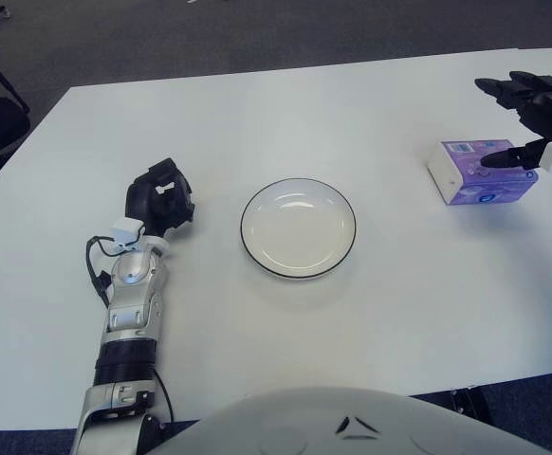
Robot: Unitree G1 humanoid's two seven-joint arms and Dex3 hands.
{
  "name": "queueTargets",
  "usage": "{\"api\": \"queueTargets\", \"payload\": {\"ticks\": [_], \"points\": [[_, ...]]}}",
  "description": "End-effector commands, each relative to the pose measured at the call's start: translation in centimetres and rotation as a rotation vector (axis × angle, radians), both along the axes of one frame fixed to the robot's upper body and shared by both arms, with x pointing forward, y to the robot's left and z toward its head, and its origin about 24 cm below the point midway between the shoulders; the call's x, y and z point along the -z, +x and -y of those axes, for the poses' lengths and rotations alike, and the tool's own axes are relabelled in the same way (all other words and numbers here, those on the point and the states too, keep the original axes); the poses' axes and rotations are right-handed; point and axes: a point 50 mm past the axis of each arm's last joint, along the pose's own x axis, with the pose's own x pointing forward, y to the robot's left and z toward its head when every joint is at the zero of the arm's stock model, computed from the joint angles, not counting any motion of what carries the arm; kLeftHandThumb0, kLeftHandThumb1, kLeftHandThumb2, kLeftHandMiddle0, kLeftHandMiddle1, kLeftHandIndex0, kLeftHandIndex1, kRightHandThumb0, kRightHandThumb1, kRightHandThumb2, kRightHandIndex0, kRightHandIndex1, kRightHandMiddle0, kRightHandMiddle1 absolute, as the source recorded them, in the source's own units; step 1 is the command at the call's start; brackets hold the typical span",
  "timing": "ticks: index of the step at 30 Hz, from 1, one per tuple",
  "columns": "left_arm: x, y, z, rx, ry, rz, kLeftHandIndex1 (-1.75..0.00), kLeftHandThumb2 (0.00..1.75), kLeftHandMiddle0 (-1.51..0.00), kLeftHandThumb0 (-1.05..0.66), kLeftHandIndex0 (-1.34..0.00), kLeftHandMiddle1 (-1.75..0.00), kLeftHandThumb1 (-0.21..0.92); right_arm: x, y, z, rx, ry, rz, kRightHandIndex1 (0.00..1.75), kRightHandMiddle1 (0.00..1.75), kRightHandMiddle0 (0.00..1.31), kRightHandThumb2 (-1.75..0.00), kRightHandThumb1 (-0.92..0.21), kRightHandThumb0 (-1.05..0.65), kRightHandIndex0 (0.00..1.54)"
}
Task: Put the tissue paper into the plate.
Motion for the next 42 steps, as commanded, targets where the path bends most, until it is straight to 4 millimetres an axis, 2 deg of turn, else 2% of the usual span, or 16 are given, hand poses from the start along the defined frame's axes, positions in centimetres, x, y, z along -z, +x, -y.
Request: {"api": "queueTargets", "payload": {"ticks": [1, 7, 12, 35, 42], "points": [[7.0, -4.0, 1.0, -0.039, -0.126, -0.264, -1.75, 0.96, -1.35, -0.43, -1.01, -1.75, 0.71, -1.3, 0.0, 0.0, -0.004, 0.001, -0.026, 0.0, 0.0, 0.0, -0.13, -0.85, -0.97, 0.0], [7.0, -4.0, 0.8, -0.045, -0.13, -0.264, -1.75, 0.95, -1.34, -0.43, -1.01, -1.75, 0.71, -1.2, -0.1, -0.1, 0.007, 0.017, -0.088, 0.0, 0.0, 0.0, -0.08, -0.78, -0.85, 0.0], [7.0, -3.9, 0.7, -0.043, -0.132, -0.262, -1.75, 0.95, -1.34, -0.43, -1.01, -1.75, 0.71, -0.9, -0.2, -0.2, 0.021, 0.022, -0.14, 0.0, 0.0, 0.0, -0.07, -0.76, -0.83, 0.0], [6.9, -4.2, 0.6, -0.057, -0.119, -0.267, -1.75, 0.94, -1.33, -0.43, -1.0, -1.75, 0.71, 3.0, 0.7, 0.1, 0.036, 0.09, -0.257, 0.0, 0.0, 0.0, -0.07, -0.75, -0.83, 0.0], [6.8, -4.3, 0.7, -0.062, -0.121, -0.267, -1.75, 0.94, -1.33, -0.44, -1.0, -1.75, 0.72, 4.3, 1.4, -0.2, 0.013, 0.127, -0.283, 0.0, 0.0, 0.0, -0.1, -0.8, -0.91, 0.0]]}}
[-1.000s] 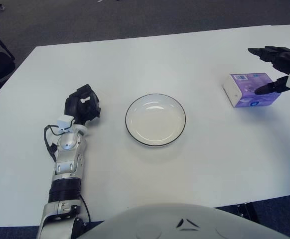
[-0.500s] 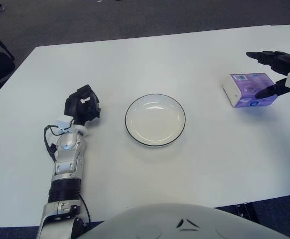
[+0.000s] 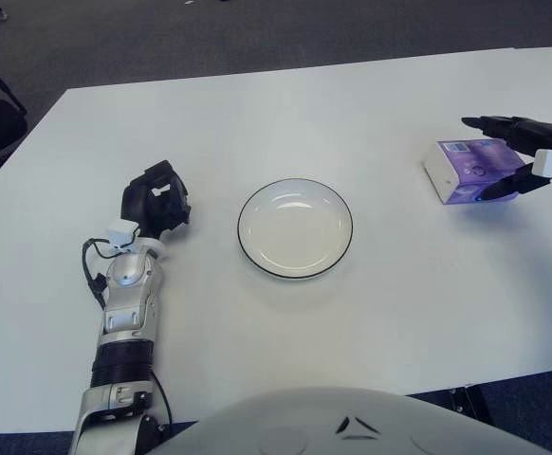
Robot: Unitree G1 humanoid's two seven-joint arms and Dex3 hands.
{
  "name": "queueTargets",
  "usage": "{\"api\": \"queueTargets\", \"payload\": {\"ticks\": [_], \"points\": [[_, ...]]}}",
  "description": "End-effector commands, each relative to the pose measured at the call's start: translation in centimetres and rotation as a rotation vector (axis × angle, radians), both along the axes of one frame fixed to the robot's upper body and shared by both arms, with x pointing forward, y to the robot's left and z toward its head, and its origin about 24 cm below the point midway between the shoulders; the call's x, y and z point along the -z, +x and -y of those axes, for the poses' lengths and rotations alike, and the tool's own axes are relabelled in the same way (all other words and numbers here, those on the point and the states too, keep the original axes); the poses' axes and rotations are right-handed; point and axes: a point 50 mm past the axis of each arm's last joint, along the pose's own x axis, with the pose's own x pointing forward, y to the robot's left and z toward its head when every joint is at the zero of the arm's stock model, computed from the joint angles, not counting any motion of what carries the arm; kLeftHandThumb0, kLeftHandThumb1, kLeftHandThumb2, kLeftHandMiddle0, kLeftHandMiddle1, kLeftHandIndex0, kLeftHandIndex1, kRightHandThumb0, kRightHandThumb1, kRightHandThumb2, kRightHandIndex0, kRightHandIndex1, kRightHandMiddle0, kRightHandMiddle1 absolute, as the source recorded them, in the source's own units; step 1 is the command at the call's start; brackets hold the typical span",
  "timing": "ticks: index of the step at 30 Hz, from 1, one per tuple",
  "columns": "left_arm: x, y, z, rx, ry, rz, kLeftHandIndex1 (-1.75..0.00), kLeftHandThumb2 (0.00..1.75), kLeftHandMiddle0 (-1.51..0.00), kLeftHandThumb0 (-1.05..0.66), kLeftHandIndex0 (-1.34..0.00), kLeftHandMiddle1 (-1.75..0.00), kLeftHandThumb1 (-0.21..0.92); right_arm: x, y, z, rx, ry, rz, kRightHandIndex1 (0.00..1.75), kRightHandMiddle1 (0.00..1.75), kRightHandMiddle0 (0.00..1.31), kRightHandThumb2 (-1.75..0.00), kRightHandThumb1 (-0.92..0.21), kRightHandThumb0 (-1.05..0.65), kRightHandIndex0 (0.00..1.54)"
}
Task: Put the tissue paper into the plate.
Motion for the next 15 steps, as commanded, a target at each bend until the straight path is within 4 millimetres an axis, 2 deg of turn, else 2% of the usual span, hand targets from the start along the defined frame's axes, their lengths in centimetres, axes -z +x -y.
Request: {"api": "queueTargets", "payload": {"ticks": [1, 15], "points": [[6.7, -4.1, 1.2, -0.056, -0.125, -0.261, -1.75, 0.94, -1.33, -0.44, -1.0, -1.75, 0.72, 0.8, 0.6, -0.6, -0.028, 0.046, 0.003, 0.0, 0.0, 0.0, -0.1, -0.81, -0.92, 0.0], [6.7, -4.3, 1.2, -0.054, -0.136, -0.253, -1.75, 0.94, -1.34, -0.44, -1.01, -1.75, 0.73, 3.8, 2.6, -0.7, -0.032, 0.063, -0.045, 0.0, 0.0, 0.0, -0.12, -0.92, -1.04, 0.0]]}}
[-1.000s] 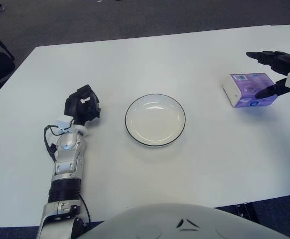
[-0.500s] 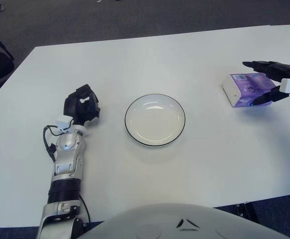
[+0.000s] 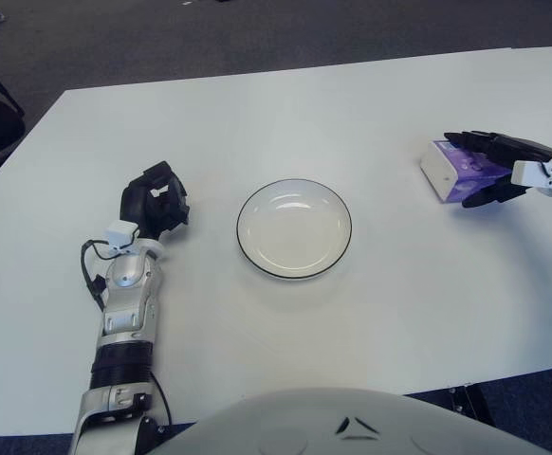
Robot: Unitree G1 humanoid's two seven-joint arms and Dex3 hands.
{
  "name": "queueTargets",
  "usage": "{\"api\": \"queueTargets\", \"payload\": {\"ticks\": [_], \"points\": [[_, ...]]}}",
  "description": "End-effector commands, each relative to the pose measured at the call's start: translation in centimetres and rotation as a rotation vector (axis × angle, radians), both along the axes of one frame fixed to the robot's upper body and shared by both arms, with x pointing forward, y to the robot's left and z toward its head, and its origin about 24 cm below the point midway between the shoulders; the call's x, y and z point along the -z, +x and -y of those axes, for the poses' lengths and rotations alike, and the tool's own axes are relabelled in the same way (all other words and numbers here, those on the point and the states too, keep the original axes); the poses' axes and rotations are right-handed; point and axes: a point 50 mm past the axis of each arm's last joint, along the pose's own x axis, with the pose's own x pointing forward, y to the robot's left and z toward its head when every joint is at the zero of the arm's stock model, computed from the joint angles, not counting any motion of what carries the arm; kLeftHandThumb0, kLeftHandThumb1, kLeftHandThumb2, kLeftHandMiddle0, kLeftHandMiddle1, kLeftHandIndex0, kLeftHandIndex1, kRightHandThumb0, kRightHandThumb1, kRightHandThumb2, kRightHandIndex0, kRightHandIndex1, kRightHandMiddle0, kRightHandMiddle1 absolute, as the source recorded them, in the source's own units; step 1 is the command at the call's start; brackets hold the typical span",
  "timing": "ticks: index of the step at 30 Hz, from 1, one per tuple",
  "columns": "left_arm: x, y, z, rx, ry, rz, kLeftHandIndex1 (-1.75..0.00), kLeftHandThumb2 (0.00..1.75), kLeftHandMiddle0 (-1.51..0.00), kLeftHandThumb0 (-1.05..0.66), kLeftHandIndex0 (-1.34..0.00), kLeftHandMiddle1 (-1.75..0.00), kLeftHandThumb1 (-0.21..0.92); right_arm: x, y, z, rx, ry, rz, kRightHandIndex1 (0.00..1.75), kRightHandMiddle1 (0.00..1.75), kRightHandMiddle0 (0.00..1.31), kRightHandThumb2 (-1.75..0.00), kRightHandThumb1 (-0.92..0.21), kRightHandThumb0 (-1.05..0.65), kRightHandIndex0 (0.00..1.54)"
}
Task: Put the tissue paper into the plate.
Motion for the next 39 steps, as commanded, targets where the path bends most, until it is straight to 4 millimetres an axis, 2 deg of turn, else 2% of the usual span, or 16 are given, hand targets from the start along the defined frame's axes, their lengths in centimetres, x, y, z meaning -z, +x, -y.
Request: {"api": "queueTargets", "payload": {"ticks": [1, 6, 11, 22, 25, 29, 33, 34, 35, 36, 37, 38, 39], "points": [[6.7, -4.2, 1.3, -0.051, -0.135, -0.252, -1.75, 0.94, -1.34, -0.44, -1.01, -1.75, 0.73, 1.0, 0.8, -0.5, -0.012, 0.003, -0.019, 0.0, 0.0, 0.0, -0.12, -0.92, -1.04, 0.0], [6.7, -4.2, 1.3, -0.052, -0.134, -0.249, -1.75, 0.94, -1.34, -0.44, -1.0, -1.75, 0.73, 1.4, 1.1, -0.6, -0.018, 0.007, -0.021, 0.0, 0.0, 0.0, -0.12, -0.92, -1.05, 0.0], [6.6, -4.3, 1.3, -0.053, -0.133, -0.248, -1.75, 0.93, -1.34, -0.44, -1.01, -1.75, 0.73, 1.5, 1.3, -1.6, -0.06, -0.007, -0.042, 0.0, 0.0, 0.0, -0.15, -0.92, -1.04, 0.0], [6.6, -4.4, 1.4, -0.053, -0.131, -0.25, -1.75, 0.93, -1.34, -0.44, -1.02, -1.75, 0.74, 2.3, 1.8, -2.6, -0.073, -0.03, -0.065, 0.0, 0.0, 0.0, -0.16, -0.92, -0.93, 0.0], [6.6, -4.5, 1.4, -0.055, -0.133, -0.252, -1.75, 0.93, -1.34, -0.44, -1.02, -1.75, 0.74, 3.5, 2.0, -2.7, -0.044, -0.054, -0.031, 0.0, 0.0, 0.0, -0.22, -0.92, -0.92, 0.0], [6.6, -4.5, 1.4, -0.058, -0.132, -0.252, -1.75, 0.93, -1.34, -0.44, -1.02, -1.75, 0.74, 3.5, 2.0, -2.7, -0.045, -0.077, 0.048, 0.0, 0.0, 0.0, -0.28, -0.92, -0.91, 0.0], [6.5, -4.6, 1.4, -0.06, -0.13, -0.252, -1.75, 0.93, -1.34, -0.44, -1.02, -1.75, 0.74, 3.9, 1.9, -2.7, -0.041, -0.085, 0.093, 0.04, 0.33, 0.0, -0.37, -0.86, -0.82, 0.09], [6.5, -4.6, 1.4, -0.061, -0.129, -0.252, -1.75, 0.93, -1.34, -0.44, -1.02, -1.75, 0.74, 4.1, 1.9, -2.7, -0.034, -0.087, 0.106, 0.04, 0.36, 0.0, -0.38, -0.85, -0.81, 0.09], [6.5, -4.6, 1.4, -0.063, -0.129, -0.252, -1.75, 0.93, -1.35, -0.44, -1.02, -1.75, 0.74, 4.4, 1.9, -2.5, -0.023, -0.09, 0.116, 0.19, 0.59, 0.0, -0.46, -0.8, -0.76, 0.11], [6.5, -4.6, 1.4, -0.063, -0.129, -0.252, -1.75, 0.93, -1.35, -0.44, -1.02, -1.75, 0.74, 4.5, 1.9, -2.4, -0.015, -0.093, 0.124, 0.53, 0.89, 0.0, -0.58, -0.71, -0.68, 0.08], [6.5, -4.6, 1.4, -0.064, -0.13, -0.253, -1.75, 0.93, -1.35, -0.44, -1.02, -1.75, 0.74, 4.8, 1.8, -2.3, -0.004, -0.096, 0.13, 0.66, 1.0, 0.0, -0.64, -0.67, -0.66, 0.06], [6.5, -4.6, 1.4, -0.064, -0.131, -0.253, -1.75, 0.93, -1.35, -0.44, -1.02, -1.75, 0.74, 5.0, 1.8, -2.2, 0.001, -0.098, 0.133, 1.0, 1.26, 0.04, -0.75, -0.59, -0.59, 0.08], [6.5, -4.6, 1.4, -0.066, -0.132, -0.254, -1.75, 0.93, -1.35, -0.44, -1.02, -1.75, 0.74, 5.0, 1.8, -2.1, 0.003, -0.099, 0.14, 1.23, 1.44, 0.06, -0.83, -0.54, -0.54, 0.08]]}}
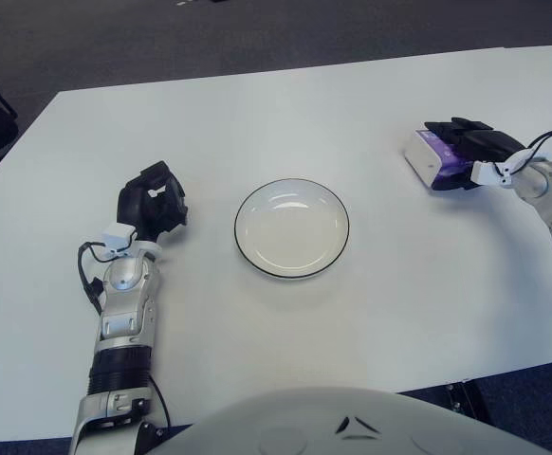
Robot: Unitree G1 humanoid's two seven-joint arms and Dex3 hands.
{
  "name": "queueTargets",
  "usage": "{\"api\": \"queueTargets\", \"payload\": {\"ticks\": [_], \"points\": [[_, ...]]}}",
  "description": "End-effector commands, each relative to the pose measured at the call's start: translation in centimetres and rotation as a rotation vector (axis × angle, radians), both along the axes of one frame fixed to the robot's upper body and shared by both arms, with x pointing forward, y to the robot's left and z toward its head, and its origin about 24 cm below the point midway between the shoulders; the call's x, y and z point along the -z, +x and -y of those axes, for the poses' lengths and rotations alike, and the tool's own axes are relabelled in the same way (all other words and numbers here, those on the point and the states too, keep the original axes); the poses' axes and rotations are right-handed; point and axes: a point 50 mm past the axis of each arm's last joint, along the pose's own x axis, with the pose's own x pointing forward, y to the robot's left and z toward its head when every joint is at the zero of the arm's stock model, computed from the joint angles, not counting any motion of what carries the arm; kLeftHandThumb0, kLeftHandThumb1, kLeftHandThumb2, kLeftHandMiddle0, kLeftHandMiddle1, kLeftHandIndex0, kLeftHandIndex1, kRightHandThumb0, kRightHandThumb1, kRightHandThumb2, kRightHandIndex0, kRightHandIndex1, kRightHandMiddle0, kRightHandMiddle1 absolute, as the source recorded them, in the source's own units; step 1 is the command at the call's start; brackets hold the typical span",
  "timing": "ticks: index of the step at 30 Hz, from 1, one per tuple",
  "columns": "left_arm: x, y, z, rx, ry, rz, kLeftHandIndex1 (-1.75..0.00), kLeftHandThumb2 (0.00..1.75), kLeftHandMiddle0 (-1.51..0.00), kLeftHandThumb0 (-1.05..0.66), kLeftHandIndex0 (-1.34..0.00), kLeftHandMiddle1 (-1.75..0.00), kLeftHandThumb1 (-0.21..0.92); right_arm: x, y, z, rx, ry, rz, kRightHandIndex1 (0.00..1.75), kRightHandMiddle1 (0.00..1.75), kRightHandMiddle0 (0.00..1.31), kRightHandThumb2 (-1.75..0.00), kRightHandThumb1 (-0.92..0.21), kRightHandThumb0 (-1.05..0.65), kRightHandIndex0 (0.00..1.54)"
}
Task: Put the tissue paper into the plate.
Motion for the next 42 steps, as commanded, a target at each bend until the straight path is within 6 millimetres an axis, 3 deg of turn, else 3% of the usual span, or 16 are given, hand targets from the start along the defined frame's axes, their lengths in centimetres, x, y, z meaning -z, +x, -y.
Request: {"api": "queueTargets", "payload": {"ticks": [1, 3, 5, 9, 12, 18, 28, 36, 42], "points": [[6.9, -4.1, 1.4, -0.059, -0.139, -0.269, -1.75, 0.93, -1.35, -0.44, -1.02, -1.75, 0.74, 2.3, -0.4, 0.0, 0.014, -0.031, -0.04, 1.29, 1.5, 0.12, -0.87, -0.53, -0.44, 0.16], [6.9, -4.1, 1.4, -0.061, -0.139, -0.27, -1.75, 0.93, -1.35, -0.44, -1.02, -1.75, 0.74, 2.3, -0.4, 0.0, 0.012, -0.029, -0.025, 1.42, 1.64, 0.3, -1.02, -0.46, -0.18, 0.4], [6.9, -4.1, 1.4, -0.062, -0.134, -0.269, -1.75, 0.93, -1.34, -0.44, -1.02, -1.75, 0.74, 2.4, -0.4, 0.0, 0.013, -0.015, 0.01, 1.43, 1.69, 0.42, -1.14, -0.37, -0.09, 0.54], [6.9, -4.1, 1.4, -0.059, -0.129, -0.268, -1.75, 0.93, -1.34, -0.44, -1.01, -1.75, 0.74, 2.6, -0.5, 0.0, 0.021, -0.002, 0.073, 1.43, 1.74, 0.57, -1.34, -0.2, -0.02, 0.73], [6.9, -4.1, 1.4, -0.057, -0.129, -0.269, -1.75, 0.93, -1.34, -0.44, -1.01, -1.75, 0.75, 2.7, -0.6, 0.0, 0.031, 0.0, 0.102, 1.44, 1.74, 0.61, -1.43, -0.13, 0.0, 0.8], [6.8, -4.0, 1.4, -0.055, -0.136, -0.268, -1.75, 0.93, -1.34, -0.44, -1.01, -1.75, 0.75, 2.8, -0.6, 0.1, 0.043, 0.025, 0.119, 1.53, 1.75, 0.61, -1.52, -0.07, 0.0, 0.83], [6.9, -4.0, 1.4, -0.056, -0.143, -0.273, -1.75, 0.93, -1.34, -0.44, -1.01, -1.75, 0.74, 1.8, -0.3, -0.2, 0.029, 0.059, 0.129, 1.56, 1.75, 0.57, -1.52, -0.09, 0.0, 0.84], [6.8, -4.0, 1.4, -0.052, -0.14, -0.27, -1.75, 0.93, -1.34, -0.44, -1.01, -1.75, 0.74, -0.4, 0.0, -1.2, -0.016, 0.113, 0.232, 1.61, 1.75, 0.55, -1.53, -0.1, 0.0, 0.82], [6.8, -4.0, 1.4, -0.058, -0.128, -0.276, -1.75, 0.93, -1.34, -0.44, -1.02, -1.75, 0.74, -3.7, 0.2, -3.1, -0.076, 0.188, 0.335, 1.66, 1.75, 0.54, -1.54, -0.1, 0.0, 0.81]]}}
